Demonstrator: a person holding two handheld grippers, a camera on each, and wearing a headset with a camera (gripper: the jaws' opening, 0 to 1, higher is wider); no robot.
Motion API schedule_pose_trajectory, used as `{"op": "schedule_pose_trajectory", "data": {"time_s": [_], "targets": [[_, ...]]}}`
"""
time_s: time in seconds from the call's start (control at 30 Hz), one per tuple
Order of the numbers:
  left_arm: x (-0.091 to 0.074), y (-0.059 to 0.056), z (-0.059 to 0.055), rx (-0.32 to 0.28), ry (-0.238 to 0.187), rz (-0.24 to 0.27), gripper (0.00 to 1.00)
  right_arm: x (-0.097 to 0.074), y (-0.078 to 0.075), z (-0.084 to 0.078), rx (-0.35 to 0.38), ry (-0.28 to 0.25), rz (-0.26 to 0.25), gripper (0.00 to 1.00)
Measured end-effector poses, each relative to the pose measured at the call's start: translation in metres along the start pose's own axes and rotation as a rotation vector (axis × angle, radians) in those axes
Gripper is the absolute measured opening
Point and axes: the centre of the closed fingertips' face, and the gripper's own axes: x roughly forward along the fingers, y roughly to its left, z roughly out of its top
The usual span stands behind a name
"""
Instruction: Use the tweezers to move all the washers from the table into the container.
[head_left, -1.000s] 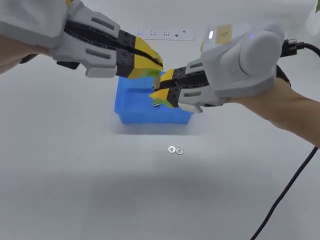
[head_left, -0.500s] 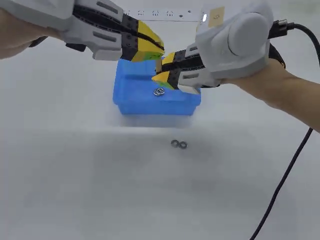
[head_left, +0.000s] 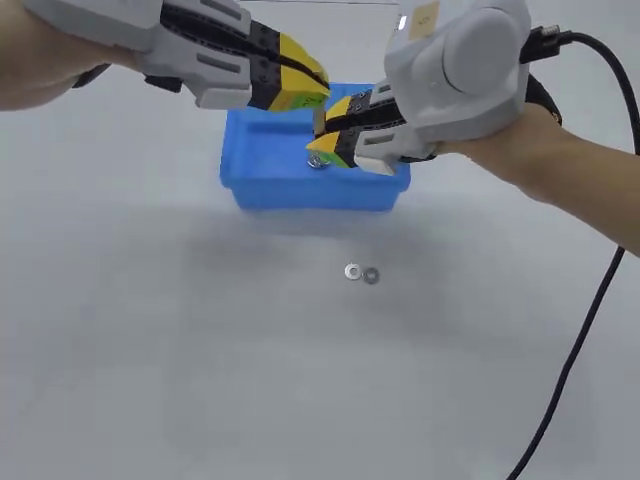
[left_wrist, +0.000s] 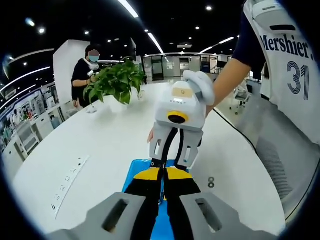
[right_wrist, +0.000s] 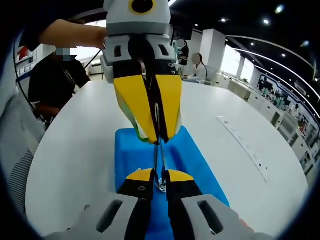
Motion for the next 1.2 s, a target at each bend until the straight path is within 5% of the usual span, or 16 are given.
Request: {"op": "schedule_pose_trajectory", "data": {"time_s": [0.53, 0.9, 1.2], "targets": [[0.002, -0.004, -0.004, -0.01, 0.014, -0.009, 0.05, 0.0, 0.005, -0.005, 0.017, 0.014, 0.002, 0.12], [-0.007, -0.011, 0.019, 0.024, -0.003, 0.011, 0.05, -0.017, 0.006, 0.012, 0.011, -0.022, -0.028, 0.12], [-0.013, -0.032, 0.043, 0.065, -0.013, 0.01, 0.05, -0.041, 0.021, 0.026, -0.017, -0.047, -0.042, 0.13]]}}
